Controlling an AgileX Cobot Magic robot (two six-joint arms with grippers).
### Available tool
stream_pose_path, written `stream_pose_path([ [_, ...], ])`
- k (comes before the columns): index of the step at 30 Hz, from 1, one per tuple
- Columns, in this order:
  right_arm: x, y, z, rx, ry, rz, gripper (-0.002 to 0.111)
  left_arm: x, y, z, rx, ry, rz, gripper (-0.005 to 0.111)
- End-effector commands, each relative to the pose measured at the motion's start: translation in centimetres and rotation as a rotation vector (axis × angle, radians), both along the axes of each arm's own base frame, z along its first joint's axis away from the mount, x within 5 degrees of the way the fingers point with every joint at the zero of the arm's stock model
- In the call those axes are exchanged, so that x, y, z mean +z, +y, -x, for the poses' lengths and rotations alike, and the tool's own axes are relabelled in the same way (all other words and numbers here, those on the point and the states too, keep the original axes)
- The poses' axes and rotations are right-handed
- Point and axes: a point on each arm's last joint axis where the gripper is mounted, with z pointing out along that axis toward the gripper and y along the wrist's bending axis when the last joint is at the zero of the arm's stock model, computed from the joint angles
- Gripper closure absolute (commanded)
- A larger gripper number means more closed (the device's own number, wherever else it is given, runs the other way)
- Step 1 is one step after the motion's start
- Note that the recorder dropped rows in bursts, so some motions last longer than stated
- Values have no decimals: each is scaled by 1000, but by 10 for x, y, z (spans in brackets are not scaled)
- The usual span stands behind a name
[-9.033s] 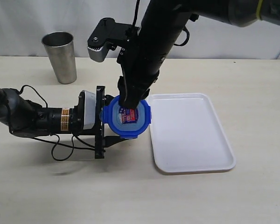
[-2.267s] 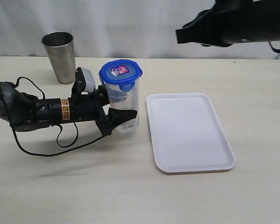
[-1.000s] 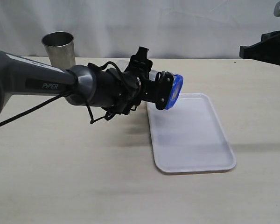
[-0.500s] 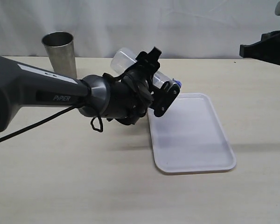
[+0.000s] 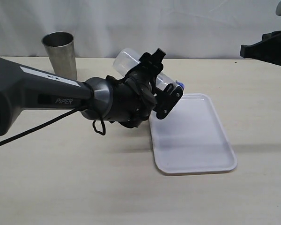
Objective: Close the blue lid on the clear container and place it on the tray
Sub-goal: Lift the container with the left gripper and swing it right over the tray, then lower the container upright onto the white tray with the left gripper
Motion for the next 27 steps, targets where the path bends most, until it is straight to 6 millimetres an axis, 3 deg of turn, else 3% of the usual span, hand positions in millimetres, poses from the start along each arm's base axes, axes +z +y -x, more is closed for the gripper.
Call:
stream_pose_path([
  [1,0,-1,0,3,3,6,104,14,5,-2,19,-84,-155,107],
  [10,0,-1,0,4,7,6,104,19,9,-1,88,-131,-166,107],
  [14,0,-1,0,4,7,6,104,14,1,1,91,-68,73,107],
  [21,0,-1,0,4,7,6,104,-12,-4,1,143,343,537,107],
  [27,0,-1,0,4,7,6,104,-12,-5,-7,61,589,846,107],
])
